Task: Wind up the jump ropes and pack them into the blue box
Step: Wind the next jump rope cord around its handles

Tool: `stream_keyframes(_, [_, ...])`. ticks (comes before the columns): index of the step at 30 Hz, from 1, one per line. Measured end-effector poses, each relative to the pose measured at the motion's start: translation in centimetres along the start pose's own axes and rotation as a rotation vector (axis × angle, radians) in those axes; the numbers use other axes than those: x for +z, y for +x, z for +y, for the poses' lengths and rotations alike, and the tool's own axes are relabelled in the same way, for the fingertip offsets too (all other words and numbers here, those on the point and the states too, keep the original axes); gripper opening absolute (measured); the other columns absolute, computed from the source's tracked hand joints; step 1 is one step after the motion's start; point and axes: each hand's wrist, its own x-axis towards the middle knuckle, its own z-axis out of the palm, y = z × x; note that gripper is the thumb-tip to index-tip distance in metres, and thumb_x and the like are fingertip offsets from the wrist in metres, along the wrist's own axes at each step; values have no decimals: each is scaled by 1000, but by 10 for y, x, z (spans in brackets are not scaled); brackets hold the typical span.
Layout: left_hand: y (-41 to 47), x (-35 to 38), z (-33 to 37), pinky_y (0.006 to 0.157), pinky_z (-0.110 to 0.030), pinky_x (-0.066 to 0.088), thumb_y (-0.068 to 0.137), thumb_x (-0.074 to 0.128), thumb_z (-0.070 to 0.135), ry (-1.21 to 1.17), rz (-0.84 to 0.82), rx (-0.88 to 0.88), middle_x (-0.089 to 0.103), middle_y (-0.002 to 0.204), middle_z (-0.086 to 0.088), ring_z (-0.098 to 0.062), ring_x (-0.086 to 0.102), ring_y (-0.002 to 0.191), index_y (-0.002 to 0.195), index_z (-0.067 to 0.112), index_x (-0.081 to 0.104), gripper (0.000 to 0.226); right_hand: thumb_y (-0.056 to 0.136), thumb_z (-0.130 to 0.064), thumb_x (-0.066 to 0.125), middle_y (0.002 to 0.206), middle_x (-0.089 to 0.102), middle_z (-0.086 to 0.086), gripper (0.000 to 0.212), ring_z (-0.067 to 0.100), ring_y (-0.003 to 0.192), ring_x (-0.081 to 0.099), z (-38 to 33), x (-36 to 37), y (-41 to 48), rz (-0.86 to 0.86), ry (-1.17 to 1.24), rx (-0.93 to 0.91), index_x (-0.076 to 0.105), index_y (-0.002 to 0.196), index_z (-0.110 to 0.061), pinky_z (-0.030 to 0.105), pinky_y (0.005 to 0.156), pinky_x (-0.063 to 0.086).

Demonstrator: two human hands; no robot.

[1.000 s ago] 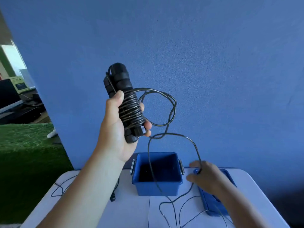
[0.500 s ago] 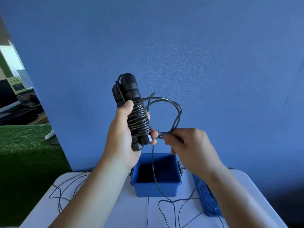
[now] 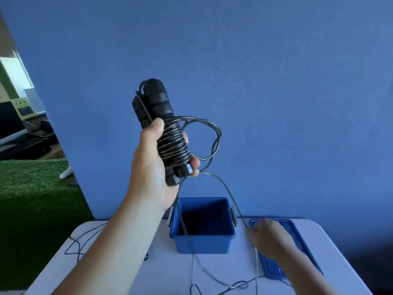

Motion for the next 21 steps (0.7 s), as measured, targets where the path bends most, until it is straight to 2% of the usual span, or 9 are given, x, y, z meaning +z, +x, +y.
stream_keyframes(2, [-2,2,-2,44,-29,45,101,42,41,-2,14,-23,60,76,-4,-25,55,42,61,28,71,51,89,-33,46,74,57,-3,25,25,75,54,-16,-25,-12,32,48,-95,52,71,-17,30,64,44])
stream_keyframes(4, [-3,4,-4,43,-29,46,101,43,41,-10,15,-29,60,76,-5,-26,55,42,60,27,71,51,86,-30,56,89,63,-11,8,17,86,58,-32,-47,-28,125,268,-252,61,92,-29,27,69,44])
stream_keyframes(6, [-4,5,-6,43,-30,46,99,45,41,-16,11,-37,60,75,-5,-26,55,42,62,25,71,48,86,-26,68,114,65,-19,40,2,108,58,-51,-67,-43,203,442,-426,62,125,-34,19,87,42])
stream_keyframes(7, [-4,6,-7,43,-30,46,98,46,41,-13,9,-39,60,76,-6,-27,55,42,65,24,70,45,85,-29,71,118,65,-21,46,-1,112,57,-60,-74,-48,257,472,-501,61,130,-33,18,91,43])
stream_keyframes(10, [-6,7,-11,44,-31,46,99,45,41,7,14,-45,60,78,-7,-28,55,43,79,18,65,36,85,-39,73,83,72,-8,19,4,80,64,-86,-93,-65,353,531,-647,70,99,-26,22,75,50])
stream_keyframes(12, [-7,7,-11,45,-31,46,99,46,41,19,28,-46,60,78,-8,-28,55,43,81,17,64,35,91,-37,68,61,62,6,28,21,60,55,-92,-95,-66,392,518,-646,64,74,-15,35,65,49])
stream_keyframes(14, [-6,5,-8,44,-30,46,99,46,40,8,50,-30,61,76,-7,-28,55,42,80,17,64,35,94,-36,65,56,52,10,38,29,53,54,-88,-90,-63,380,496,-606,56,68,-10,40,57,51])
stream_keyframes(18, [-3,-4,0,45,-30,45,101,45,38,9,95,18,60,75,-7,-27,54,42,85,16,60,31,94,-33,65,54,51,4,28,16,44,47,-60,-66,-49,255,525,-510,65,72,-16,33,49,51])
stream_keyframes(21, [-2,-7,4,44,-30,45,103,41,41,-29,114,56,59,77,-6,-26,53,43,86,16,57,34,94,-37,59,61,56,13,39,19,53,43,-32,-35,-23,249,262,-411,56,71,-6,36,52,44])
